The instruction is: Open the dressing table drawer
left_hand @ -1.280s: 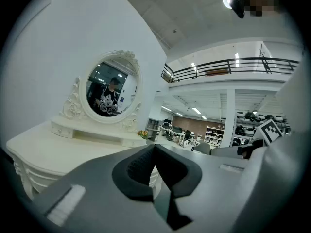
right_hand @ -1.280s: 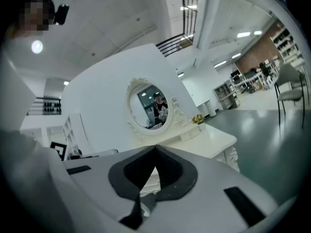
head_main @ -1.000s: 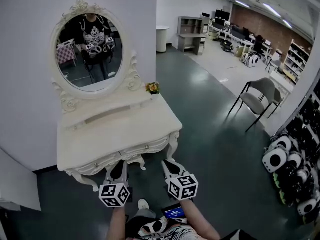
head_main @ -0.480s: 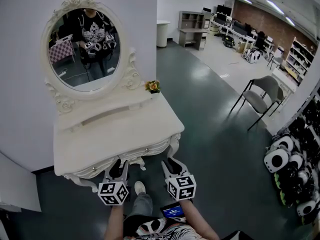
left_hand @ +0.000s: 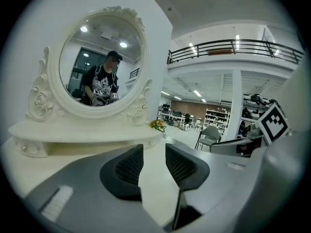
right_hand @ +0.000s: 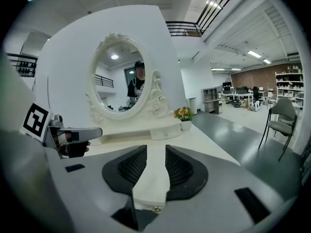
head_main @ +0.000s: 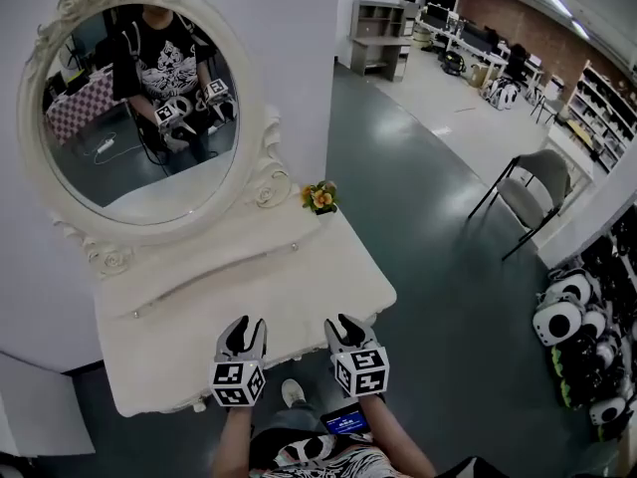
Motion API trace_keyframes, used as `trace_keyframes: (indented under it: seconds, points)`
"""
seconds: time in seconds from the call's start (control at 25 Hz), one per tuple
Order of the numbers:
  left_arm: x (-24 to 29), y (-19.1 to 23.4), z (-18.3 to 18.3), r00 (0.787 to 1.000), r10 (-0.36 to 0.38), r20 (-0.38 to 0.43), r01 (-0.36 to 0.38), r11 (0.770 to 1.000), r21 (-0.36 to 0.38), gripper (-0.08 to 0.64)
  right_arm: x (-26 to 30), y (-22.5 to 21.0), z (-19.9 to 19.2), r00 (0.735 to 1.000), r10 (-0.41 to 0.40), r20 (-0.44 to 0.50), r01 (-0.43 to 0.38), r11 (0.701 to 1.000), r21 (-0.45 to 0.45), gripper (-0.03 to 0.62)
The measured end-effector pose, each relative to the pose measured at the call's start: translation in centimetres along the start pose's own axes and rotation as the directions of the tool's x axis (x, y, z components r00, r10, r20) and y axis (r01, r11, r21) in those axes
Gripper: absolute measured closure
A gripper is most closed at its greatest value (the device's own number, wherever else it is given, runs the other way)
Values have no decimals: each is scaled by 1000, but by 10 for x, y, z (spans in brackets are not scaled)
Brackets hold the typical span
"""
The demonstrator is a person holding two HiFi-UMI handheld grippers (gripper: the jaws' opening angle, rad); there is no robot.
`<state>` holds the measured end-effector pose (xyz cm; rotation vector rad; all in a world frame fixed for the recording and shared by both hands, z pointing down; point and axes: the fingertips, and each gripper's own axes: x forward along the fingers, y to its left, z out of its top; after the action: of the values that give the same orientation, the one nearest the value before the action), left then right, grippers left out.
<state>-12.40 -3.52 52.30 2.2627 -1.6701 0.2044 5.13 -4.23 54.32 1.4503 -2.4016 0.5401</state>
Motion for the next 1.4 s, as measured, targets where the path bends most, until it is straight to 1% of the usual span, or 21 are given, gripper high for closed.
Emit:
trace_keyframes:
  seconds: [0.12, 0.2, 0.36, 0.44, 0.56, 0.68, 0.88, 1.0, 1.16, 1.4]
  points:
    - [35, 31, 11, 1000, -4, -11, 4, 1000, -17, 422, 45, 4, 16, 1000, -8, -18, 8, 1000, -25, 472]
    - [60, 43, 15, 1000, -17, -14, 17, 999, -36, 422, 70, -1, 25, 999, -20, -32, 18, 999, -51, 472]
    - [104, 56, 6, 998, -52, -39, 50, 997, -66, 422, 108, -15, 26, 997, -40, -71, 34, 996, -77, 470]
    - [118, 61, 1, 996, -71, -51, 67, 994, -86, 434, 122, -18, 25, 995, -47, -88, 40, 996, -85, 465]
    - [128, 68, -2, 995, -70, -71, 62, 993, -104, 434, 136, -18, 30, 994, -46, -99, 37, 995, -95, 459]
    - [140, 75, -11, 993, -58, -105, 47, 994, -98, 433, 154, -22, 31, 994, -33, -106, 23, 995, -92, 459]
    - [168, 79, -20, 990, -56, -130, 45, 996, -83, 433, 187, -32, 27, 992, -14, -129, 0, 995, -103, 459]
    - [174, 75, -21, 989, -46, -140, 35, 996, -80, 434, 196, -34, 26, 990, 0, -143, -16, 994, -109, 459]
    - [177, 80, -26, 987, -21, -157, 6, 995, -95, 433, 208, -34, 25, 987, 19, -160, -38, 992, -120, 459]
    - [194, 90, -44, 979, -8, -203, -16, 993, -116, 433, 241, -39, 15, 978, 34, -204, -61, 990, -126, 456]
